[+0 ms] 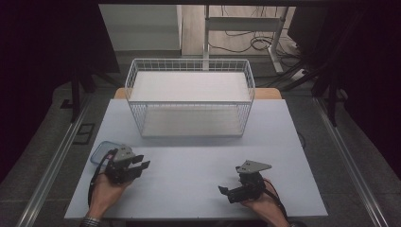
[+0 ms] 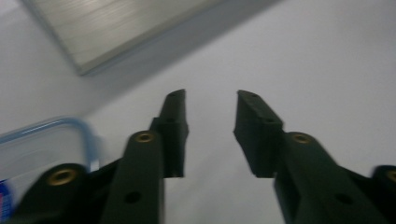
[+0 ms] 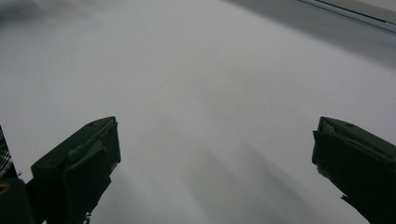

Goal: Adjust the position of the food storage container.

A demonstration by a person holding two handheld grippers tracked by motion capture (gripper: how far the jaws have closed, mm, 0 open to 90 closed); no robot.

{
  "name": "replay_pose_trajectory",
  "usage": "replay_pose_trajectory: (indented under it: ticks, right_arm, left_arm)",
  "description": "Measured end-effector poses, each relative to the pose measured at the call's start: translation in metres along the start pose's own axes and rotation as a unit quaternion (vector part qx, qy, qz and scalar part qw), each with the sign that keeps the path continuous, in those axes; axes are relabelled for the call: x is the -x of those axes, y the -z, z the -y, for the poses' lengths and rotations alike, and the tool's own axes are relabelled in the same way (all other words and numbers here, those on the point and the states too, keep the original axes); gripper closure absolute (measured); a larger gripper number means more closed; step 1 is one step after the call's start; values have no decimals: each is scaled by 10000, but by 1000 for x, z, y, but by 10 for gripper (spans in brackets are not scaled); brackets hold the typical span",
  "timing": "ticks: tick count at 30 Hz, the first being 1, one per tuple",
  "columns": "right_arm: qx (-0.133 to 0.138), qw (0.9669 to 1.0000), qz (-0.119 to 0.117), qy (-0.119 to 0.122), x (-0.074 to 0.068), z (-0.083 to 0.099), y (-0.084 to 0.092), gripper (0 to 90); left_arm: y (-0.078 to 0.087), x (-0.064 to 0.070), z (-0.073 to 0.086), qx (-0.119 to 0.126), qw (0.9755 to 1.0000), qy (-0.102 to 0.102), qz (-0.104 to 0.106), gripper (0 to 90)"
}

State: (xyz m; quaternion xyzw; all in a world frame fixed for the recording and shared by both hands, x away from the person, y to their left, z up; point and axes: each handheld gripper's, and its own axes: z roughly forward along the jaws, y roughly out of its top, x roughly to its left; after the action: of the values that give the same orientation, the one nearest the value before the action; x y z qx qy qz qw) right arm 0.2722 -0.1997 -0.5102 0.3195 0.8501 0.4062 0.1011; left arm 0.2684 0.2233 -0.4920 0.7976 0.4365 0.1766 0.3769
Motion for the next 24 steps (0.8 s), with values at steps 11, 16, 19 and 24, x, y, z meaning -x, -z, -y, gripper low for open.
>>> replay_pose_trajectory:
  ticks: [11,16,19,24]
  right_arm:
    - [-166,9998,16,-86,2,-1,-1,34]
    - [-266,9996,-27,-97,0,-2,-2,32]
    - [-267,9996,-38,-78,0,-2,-3,26]
    - [-248,9996,-56,-145,1,-2,-2,22]
  left_arm:
    - [18,-72,10,171,9960,722,-493,900]
    - [25,-98,23,193,9901,897,-1066,900]
    - [31,-110,34,200,9843,994,-1443,900]
    - [35,-127,53,-17,9765,1262,-1748,900]
